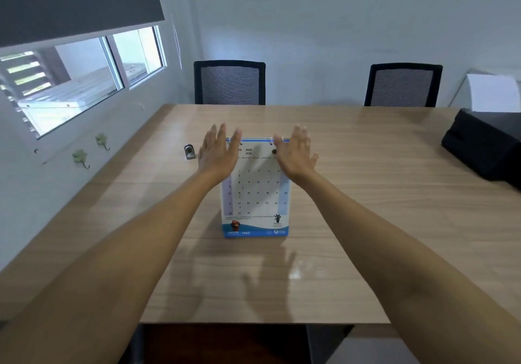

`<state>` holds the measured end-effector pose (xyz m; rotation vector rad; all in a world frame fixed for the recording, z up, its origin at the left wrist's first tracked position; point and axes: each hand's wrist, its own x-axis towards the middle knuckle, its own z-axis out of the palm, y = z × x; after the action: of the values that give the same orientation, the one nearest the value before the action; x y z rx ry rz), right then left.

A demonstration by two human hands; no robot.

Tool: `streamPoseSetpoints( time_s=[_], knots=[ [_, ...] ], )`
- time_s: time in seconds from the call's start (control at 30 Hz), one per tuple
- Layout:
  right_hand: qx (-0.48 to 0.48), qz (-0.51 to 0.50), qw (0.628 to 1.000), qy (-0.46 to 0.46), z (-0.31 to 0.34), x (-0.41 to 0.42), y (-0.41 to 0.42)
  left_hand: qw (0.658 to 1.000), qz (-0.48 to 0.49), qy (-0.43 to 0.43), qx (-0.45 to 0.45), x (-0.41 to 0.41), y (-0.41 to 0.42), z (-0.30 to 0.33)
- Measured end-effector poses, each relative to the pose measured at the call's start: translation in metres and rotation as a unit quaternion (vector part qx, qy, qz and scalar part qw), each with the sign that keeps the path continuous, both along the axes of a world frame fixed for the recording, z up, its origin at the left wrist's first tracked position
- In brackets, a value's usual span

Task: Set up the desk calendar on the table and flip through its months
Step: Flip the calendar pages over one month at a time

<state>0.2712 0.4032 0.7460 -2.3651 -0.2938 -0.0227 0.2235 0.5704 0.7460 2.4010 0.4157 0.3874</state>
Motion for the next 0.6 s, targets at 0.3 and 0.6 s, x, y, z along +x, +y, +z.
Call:
streamPoseSetpoints(
  time_s=[0.3,0.6],
  knots=[
    [0.392,-0.073,0.855,0.331,-0.031,-0.009,-0.006,0.879,0.05,0.001,-0.475,-0.041,-0.023,-0.01],
    [0.364,-0.032,0.877,0.312,-0.021,-0.033,-0.015,0.888,0.012,0.025,-0.458,-0.051,-0.024,-0.013]
  ],
)
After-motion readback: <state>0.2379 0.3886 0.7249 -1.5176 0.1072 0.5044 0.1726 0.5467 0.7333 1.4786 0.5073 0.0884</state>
